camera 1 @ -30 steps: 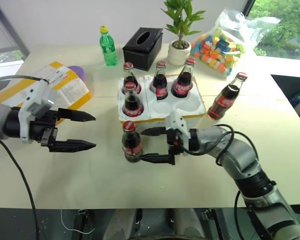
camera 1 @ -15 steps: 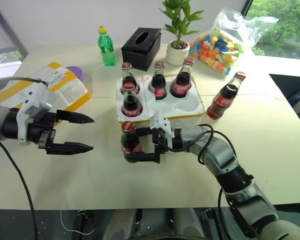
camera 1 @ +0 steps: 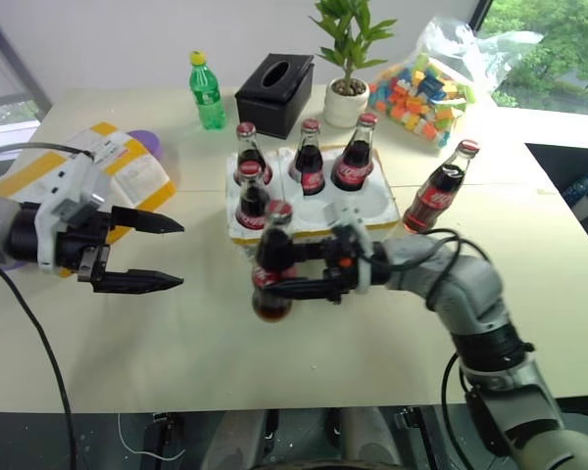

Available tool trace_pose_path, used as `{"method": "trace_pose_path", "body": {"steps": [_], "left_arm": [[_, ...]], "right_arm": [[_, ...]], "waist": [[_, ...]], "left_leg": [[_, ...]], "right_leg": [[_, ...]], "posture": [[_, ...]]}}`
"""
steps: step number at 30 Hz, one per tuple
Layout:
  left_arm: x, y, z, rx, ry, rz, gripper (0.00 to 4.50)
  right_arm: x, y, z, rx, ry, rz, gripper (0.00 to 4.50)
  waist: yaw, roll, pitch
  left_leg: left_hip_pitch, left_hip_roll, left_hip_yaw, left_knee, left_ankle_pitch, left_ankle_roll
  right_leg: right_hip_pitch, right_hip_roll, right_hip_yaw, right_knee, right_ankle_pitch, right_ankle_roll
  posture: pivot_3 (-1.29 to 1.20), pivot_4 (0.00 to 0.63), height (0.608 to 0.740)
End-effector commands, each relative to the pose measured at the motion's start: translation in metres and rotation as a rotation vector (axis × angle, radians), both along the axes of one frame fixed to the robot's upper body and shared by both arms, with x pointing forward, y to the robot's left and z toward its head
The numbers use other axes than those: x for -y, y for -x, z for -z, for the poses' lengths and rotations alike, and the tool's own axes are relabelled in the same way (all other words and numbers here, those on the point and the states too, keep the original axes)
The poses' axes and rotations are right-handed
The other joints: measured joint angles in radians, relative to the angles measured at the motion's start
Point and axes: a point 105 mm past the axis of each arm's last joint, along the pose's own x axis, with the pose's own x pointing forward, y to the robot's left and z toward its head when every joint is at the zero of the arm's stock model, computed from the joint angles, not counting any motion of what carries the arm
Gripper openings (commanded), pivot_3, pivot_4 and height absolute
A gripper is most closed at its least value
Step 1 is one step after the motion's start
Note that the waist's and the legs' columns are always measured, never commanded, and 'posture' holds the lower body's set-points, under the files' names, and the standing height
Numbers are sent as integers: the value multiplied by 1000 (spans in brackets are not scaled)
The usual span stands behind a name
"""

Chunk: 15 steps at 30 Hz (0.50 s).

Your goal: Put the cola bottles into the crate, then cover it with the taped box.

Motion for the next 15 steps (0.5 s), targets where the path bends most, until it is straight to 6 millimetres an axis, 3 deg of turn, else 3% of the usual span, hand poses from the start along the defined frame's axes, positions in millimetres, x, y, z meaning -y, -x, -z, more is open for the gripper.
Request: {"method": "trace_pose_path", "body": {"steps": [1, 7, 10, 15], "left_arm": [[3, -2, -7, 47, 3, 26, 4500], [7, -6, -8, 61, 20, 37, 4500], [9, -7, -9, 67, 25, 37, 4500], [11, -9, -10, 83, 31, 36, 4500]], "right_arm": [[25, 5, -66, 125, -123, 15, 2797], [43, -39, -107, 204, -165, 229, 2797], [43, -64, -100, 227, -117, 333, 2797], [33, -85, -72, 273, -12, 393, 2797]], "waist": [[1, 0, 0], [-6, 0, 0], [-5, 0, 0], [-4, 0, 0]], "left_leg": [[0, 0, 0, 0, 0, 0], [0, 1, 0, -2, 0, -1], [0, 1, 0, -2, 0, -1], [-1, 1, 1, -3, 1, -2]], "right_leg": [[0, -1, 0, 0, 0, 0], [-1, 0, 1, 0, 0, 0], [-1, -1, 1, 0, 0, 0], [-3, 0, 1, 0, 0, -1]], "posture": [[0, 150, 732], [0, 150, 732], [0, 150, 732], [0, 150, 732]]}}
